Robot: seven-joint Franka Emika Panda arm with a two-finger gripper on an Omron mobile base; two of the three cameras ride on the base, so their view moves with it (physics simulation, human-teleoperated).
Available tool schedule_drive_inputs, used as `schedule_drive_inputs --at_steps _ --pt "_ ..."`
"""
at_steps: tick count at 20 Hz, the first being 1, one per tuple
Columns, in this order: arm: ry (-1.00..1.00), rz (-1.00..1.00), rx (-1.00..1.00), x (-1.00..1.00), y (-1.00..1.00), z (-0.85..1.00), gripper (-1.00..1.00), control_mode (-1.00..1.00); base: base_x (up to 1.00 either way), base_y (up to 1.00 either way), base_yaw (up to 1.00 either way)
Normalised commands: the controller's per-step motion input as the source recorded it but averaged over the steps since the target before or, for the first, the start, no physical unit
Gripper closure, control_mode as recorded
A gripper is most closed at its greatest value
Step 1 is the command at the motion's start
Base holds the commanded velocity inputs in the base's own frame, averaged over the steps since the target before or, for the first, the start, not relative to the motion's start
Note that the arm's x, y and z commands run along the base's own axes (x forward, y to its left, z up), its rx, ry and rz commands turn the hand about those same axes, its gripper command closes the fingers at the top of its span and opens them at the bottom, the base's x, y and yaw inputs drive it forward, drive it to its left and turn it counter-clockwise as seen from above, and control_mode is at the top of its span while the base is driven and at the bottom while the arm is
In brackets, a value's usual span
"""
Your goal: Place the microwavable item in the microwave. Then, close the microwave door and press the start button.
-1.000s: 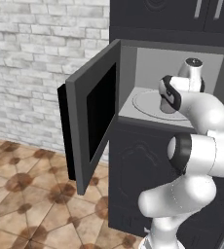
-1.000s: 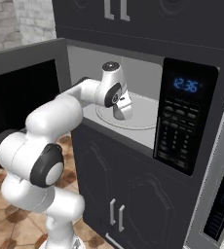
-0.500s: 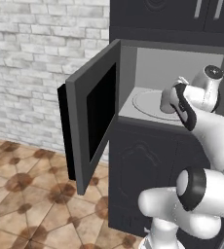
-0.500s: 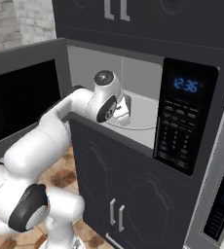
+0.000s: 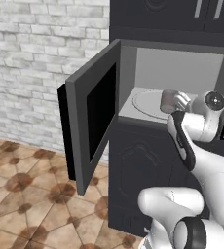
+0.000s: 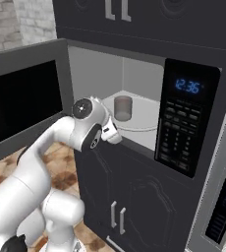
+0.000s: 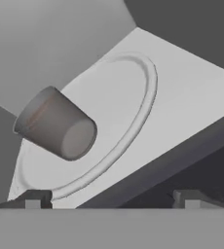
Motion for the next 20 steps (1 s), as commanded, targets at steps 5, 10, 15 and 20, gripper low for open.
schedule_drive_inputs --at_steps 5,10,15,20 --pt "-0.09 -0.03 -0.09 -0.57 0.19 0.11 -1.0 -1.0 0.0 0.0 0.0" --pt "-0.28 -0.01 -0.23 -1.0 0.42 0.77 -1.0 -1.0 0.0 0.0 0.0" --pt "-0.05 0.0 -0.26 -1.0 0.51 0.39 -1.0 -1.0 0.0 0.0 0.0" --pt "0.02 0.07 -0.3 -0.94 0.56 0.29 -1.0 -1.0 0.0 0.0 0.0"
